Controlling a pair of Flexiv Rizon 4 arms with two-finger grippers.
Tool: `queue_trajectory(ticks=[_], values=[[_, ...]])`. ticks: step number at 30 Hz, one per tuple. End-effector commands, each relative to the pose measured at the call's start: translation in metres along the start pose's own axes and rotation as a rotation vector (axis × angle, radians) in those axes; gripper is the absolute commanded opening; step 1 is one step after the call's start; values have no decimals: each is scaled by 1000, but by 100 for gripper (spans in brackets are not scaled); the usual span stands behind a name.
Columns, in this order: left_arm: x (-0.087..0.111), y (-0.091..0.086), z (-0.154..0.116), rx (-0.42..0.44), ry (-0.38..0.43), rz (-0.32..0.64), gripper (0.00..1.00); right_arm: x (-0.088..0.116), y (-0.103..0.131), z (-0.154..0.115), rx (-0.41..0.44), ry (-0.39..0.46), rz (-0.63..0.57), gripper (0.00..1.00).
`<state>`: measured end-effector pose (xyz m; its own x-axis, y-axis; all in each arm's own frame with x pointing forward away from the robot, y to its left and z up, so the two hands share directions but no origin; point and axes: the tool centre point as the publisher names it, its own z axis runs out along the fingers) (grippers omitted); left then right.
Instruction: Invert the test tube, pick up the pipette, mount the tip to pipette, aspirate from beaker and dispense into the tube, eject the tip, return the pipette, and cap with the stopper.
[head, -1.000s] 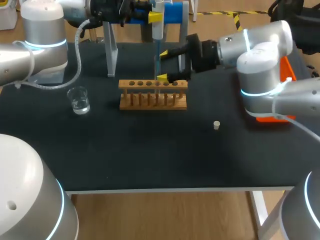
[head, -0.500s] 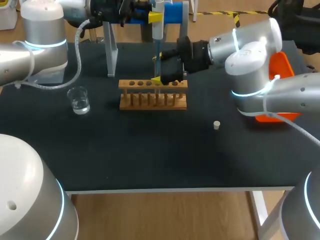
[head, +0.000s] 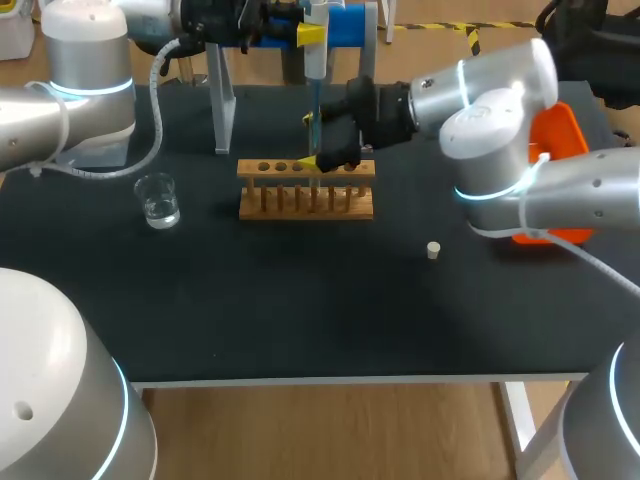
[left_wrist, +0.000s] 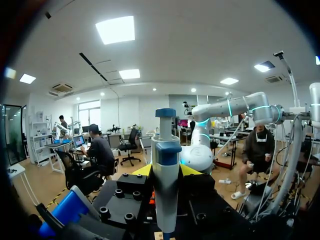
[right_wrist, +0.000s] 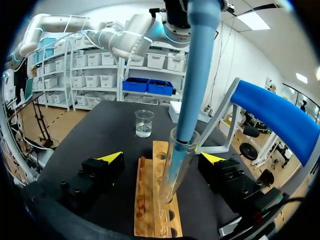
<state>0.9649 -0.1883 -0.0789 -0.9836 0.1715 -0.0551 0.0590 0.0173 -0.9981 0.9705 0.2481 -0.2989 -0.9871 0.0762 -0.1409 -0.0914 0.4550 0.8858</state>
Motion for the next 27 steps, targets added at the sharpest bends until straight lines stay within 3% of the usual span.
queue_trajectory(ticks=[1,27], values=[[0,0,-1,-1,2,0,0,-1,0,2,0,0,1,100],[0,0,-1,-1,2,0,0,-1,-1,5,7,-10,-5,100]])
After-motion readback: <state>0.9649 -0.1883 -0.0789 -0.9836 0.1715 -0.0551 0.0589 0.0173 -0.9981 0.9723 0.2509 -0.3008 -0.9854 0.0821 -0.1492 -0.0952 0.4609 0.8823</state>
